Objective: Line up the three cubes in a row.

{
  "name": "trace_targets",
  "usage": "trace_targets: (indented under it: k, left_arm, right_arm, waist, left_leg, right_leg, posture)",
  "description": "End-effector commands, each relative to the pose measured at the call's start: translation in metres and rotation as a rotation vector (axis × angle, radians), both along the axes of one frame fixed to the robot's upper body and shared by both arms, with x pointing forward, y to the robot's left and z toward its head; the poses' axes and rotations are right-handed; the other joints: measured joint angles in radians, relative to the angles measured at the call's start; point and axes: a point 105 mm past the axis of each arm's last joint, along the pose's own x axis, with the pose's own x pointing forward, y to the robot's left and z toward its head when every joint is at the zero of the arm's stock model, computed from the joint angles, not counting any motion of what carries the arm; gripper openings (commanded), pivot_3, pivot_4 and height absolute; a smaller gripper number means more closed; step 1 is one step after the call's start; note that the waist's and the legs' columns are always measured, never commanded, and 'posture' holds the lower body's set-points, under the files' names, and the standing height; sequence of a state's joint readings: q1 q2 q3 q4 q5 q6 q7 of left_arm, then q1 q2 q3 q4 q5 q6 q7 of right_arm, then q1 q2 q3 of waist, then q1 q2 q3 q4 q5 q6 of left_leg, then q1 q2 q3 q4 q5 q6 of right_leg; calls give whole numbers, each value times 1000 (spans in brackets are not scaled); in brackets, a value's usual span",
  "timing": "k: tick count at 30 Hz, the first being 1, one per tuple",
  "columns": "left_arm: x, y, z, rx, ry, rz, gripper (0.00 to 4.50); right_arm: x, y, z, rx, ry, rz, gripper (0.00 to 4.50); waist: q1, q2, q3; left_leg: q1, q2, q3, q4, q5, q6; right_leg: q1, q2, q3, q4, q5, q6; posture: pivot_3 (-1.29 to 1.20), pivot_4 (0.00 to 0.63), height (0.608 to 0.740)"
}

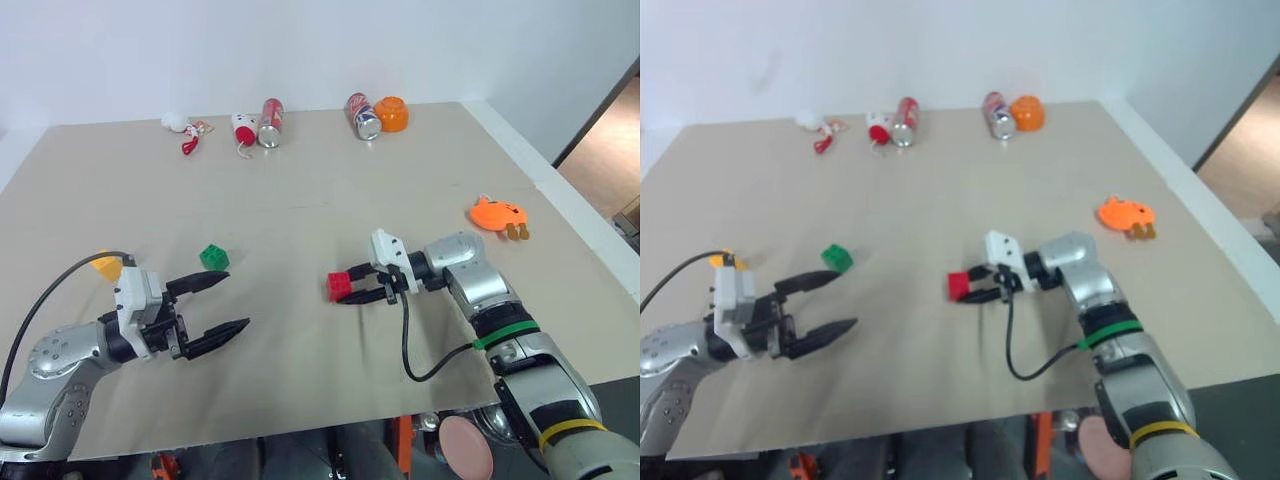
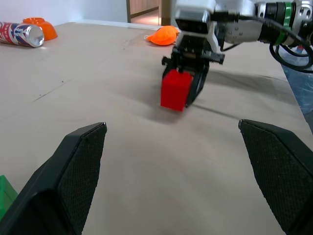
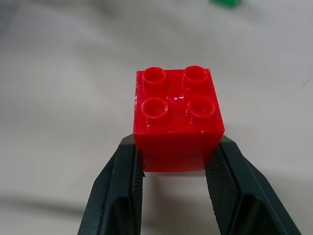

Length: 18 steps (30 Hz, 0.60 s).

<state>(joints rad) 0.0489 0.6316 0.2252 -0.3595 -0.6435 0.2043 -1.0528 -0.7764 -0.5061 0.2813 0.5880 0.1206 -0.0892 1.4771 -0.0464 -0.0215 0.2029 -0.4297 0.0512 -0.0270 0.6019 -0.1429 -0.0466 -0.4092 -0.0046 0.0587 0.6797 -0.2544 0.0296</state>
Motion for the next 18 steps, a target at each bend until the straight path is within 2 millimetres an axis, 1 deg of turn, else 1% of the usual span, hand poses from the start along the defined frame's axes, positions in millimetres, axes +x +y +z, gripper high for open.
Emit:
trace_targets:
  k: [1, 11, 18]
  left_arm:
    - [-2, 2, 15, -7, -57, 9, 4500]
    - [1, 0, 17, -24, -62, 11, 4500]
    - [0, -2, 14, -31, -59, 15, 4500]
  right_arm:
    - [1, -8, 3, -10, -27, 1, 1218]
    - [5, -16, 3, -25, -22, -20, 1218]
    - [8, -18, -2, -39, -15, -37, 1218]
  waist:
    - [0, 0, 0]
    - [-1, 0, 0]
    - [-1, 0, 0]
  left_leg:
    - [0, 0, 0, 0, 0, 0]
    - [1, 0, 1, 0, 0, 0]
    - [1, 0, 0, 1, 0, 0]
  right_leg:
    - [0, 0, 0, 0, 0, 0]
    - [1, 0, 1, 0, 0, 0]
    - [1, 0, 1, 0, 0, 0]
  posture:
    - [0, 150, 740]
    - [0, 150, 740]
    - [0, 150, 740]
